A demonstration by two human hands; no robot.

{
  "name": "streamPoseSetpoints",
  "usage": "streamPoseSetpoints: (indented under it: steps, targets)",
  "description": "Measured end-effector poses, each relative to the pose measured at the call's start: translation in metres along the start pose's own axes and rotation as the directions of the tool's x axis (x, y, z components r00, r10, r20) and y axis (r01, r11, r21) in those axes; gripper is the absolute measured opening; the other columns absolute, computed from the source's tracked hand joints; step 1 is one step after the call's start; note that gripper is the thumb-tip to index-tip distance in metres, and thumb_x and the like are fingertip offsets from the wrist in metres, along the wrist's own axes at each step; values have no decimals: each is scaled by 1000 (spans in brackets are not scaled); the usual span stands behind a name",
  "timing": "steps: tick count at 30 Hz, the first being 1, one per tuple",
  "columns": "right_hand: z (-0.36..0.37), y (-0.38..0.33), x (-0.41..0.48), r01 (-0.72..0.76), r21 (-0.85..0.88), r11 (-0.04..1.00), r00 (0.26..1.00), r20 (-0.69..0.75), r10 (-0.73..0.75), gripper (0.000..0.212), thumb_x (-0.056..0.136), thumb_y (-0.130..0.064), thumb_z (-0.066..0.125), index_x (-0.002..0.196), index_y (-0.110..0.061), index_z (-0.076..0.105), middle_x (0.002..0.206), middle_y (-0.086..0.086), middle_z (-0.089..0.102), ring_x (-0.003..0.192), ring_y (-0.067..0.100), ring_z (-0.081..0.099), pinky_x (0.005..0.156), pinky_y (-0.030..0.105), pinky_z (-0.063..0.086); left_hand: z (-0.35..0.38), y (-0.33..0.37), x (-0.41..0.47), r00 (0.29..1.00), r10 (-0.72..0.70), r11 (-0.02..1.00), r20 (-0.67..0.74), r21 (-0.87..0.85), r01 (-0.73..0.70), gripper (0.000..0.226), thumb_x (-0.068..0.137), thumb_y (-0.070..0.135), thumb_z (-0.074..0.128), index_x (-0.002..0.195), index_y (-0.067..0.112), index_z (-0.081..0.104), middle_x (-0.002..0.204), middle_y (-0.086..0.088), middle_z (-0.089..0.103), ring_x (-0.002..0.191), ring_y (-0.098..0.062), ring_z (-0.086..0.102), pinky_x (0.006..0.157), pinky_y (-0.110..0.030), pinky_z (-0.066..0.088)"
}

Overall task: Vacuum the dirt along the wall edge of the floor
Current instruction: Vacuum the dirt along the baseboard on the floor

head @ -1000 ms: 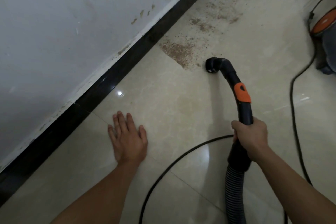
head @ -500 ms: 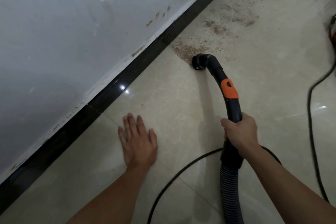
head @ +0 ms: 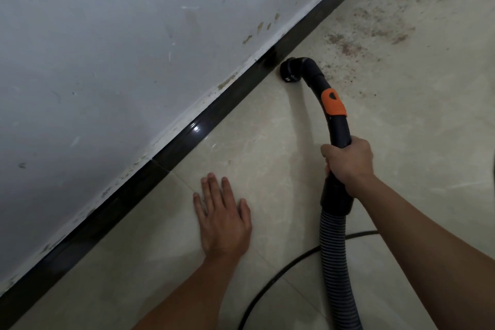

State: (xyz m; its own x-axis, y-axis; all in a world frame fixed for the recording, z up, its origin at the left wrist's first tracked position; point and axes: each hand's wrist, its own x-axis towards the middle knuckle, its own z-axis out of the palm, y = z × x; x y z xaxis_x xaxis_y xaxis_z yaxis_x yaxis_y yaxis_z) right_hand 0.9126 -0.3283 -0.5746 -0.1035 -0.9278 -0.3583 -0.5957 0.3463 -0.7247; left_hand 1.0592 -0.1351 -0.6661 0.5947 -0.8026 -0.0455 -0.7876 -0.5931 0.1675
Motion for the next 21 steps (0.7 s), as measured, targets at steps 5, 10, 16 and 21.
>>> streamPoseSetpoints:
  steps: [5, 10, 16, 21]
  targets:
    - [5, -9, 4, 42, -54, 998, 998, 42, -40, 18, 74, -12, 68, 89, -7, 59, 71, 15, 62, 49, 27, 59, 54, 37, 57, 1, 0, 0, 1000, 1, 1000, 5, -9, -1, 65, 93, 41, 29, 145, 2, 40, 156, -21, 27, 146, -32, 22, 116, -52, 16]
    - [-32, 8, -9, 57, -165, 985, 997, 68, -46, 12, 75, -11, 69, 81, -9, 59, 66, 15, 64, 48, 28, 61, 49, 31, 50, 1, 0, 0, 1000, 0, 1000, 4, -26, 0, 65, 94, 41, 28, 145, 2, 40, 156, -21, 28, 146, -32, 22, 116, -53, 17]
    - [-49, 44, -44, -11, -148, 989, 1000, -8, 10, 12, 75, -8, 69, 76, -3, 58, 64, 25, 64, 44, 27, 58, 47, 36, 51, 1, -1, 0, 1000, 0, 1000, 9, -29, 0, 65, 93, 41, 28, 145, 3, 39, 156, -20, 27, 146, -32, 21, 116, -53, 16]
    - [-10, 1, -19, 76, -127, 989, 995, 69, -68, 15, 73, -18, 71, 84, -11, 61, 71, 14, 67, 59, 32, 67, 59, 43, 59, 5, -1, -2, 1000, 21, 999, 3, -28, -20, 65, 94, 42, 26, 146, 3, 38, 156, -20, 27, 146, -32, 21, 117, -51, 14]
